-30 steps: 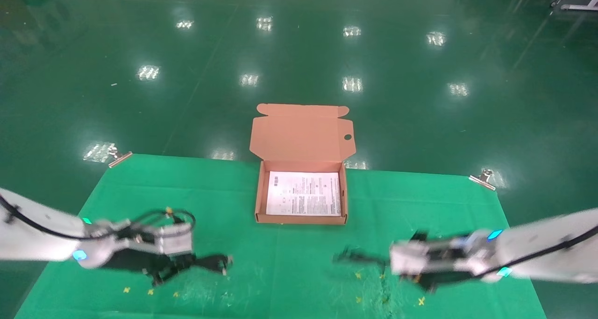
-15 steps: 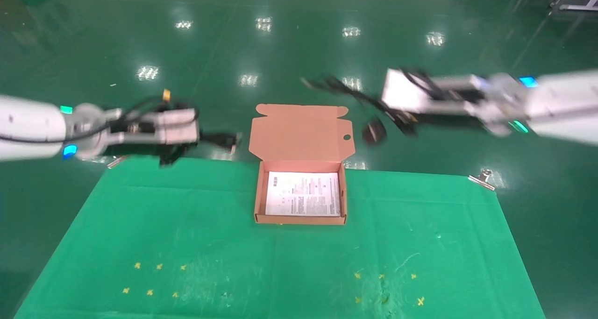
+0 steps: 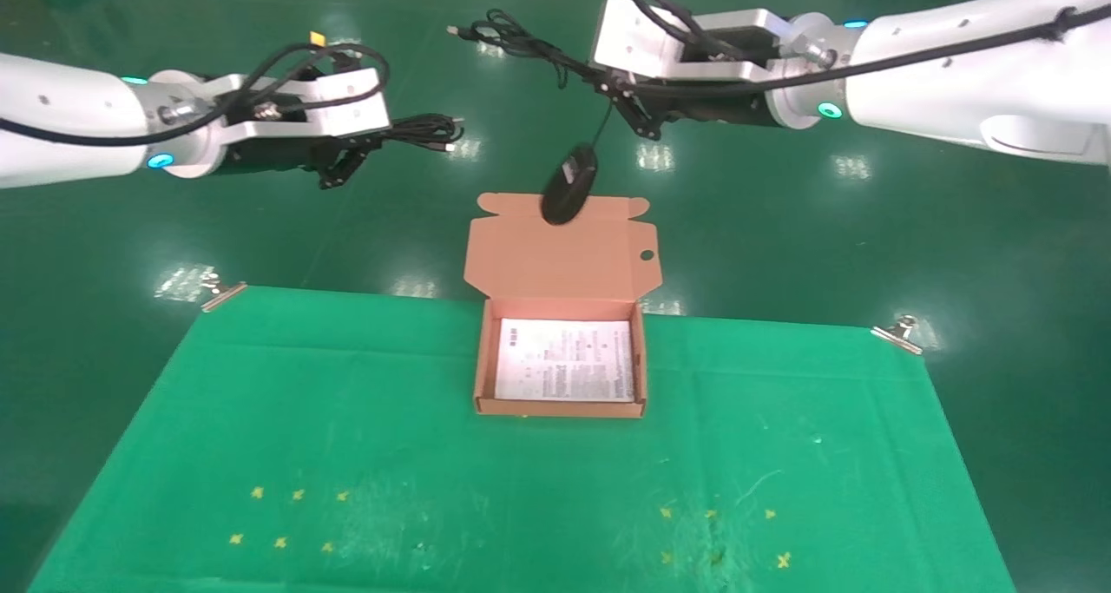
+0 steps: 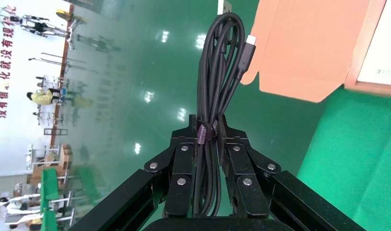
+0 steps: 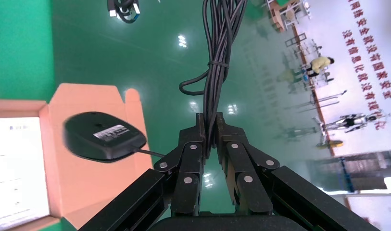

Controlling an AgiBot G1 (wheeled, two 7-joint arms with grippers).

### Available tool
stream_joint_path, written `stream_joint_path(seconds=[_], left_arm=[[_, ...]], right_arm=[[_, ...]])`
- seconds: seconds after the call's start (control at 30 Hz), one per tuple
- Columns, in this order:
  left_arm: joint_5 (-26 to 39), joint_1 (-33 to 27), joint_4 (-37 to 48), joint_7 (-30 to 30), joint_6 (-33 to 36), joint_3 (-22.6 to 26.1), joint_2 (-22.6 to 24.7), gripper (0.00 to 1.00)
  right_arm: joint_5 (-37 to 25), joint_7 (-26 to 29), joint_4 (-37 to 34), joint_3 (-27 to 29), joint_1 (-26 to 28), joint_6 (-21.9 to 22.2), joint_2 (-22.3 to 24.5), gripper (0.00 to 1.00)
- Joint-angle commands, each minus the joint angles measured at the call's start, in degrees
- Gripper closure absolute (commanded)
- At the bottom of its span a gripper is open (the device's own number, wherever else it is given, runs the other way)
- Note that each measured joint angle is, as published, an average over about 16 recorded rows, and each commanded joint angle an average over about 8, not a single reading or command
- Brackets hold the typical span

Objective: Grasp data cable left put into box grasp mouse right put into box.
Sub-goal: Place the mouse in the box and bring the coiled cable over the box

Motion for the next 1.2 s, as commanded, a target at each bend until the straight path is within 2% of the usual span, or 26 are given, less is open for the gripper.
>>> stream_joint_path(seconds=[0.03, 0.33, 0.57, 0.93, 1.2], left_arm=[[0.27, -0.59, 0.46, -0.09, -0.48, -0.10, 0.39, 1.00], [2.13, 0.22, -0.47, -1.69, 1.70, 0.46, -2.12, 1.00], [7.66, 0.96, -3.33, -7.05, 4.15, 1.51, -4.30, 1.00], [16.96, 2.29, -9.78, -17.62, 9.21, 2.57, -6.89, 1.00], [18.51, 3.09, -12.62, -20.18, 10.42, 2.62, -7.40, 1.00]], right_arm=[[0.22, -1.12, -1.19, -0.03, 0.81, 0.18, -0.78, 1.00], [-1.38, -2.13, -5.38, -1.46, -0.58, 2.08, -3.41, 1.00], [-1.14, -3.53, -9.82, -3.28, -3.08, 2.94, -5.32, 1.00], [4.63, -1.64, -8.83, -10.57, -7.59, 5.12, -6.52, 1.00], [12.54, 4.55, -9.38, -17.90, -10.28, 8.08, -6.75, 1.00]])
